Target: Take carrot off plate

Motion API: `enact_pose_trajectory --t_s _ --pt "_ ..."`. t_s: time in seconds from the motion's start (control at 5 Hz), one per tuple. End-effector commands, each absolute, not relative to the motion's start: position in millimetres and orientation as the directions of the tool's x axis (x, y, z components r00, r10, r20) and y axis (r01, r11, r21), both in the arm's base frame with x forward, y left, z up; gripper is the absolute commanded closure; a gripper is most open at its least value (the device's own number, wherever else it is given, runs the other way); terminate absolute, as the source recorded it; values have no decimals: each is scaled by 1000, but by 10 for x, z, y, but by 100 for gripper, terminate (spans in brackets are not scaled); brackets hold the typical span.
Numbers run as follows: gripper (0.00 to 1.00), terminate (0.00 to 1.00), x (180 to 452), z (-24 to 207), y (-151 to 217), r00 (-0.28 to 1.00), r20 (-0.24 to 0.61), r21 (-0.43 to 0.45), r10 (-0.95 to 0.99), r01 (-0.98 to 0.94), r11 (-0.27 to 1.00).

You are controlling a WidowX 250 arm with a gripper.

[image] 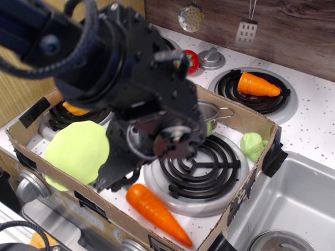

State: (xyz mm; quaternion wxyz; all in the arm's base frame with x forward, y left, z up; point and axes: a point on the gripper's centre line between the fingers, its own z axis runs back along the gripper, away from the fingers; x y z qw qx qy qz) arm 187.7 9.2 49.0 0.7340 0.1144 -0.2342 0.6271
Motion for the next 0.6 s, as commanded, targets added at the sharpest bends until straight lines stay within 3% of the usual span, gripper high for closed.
enact_pose_trajectory --t_s 0.0,0.2,0.4 --pt "0 0 2034 971 -22 113 449 -124 886 -974 187" --pt "0 0 2079 1063 -21 153 413 -125 898 -967 222" --pt "0 100 2128 1074 -40 227 368 -137 902 -946 294"
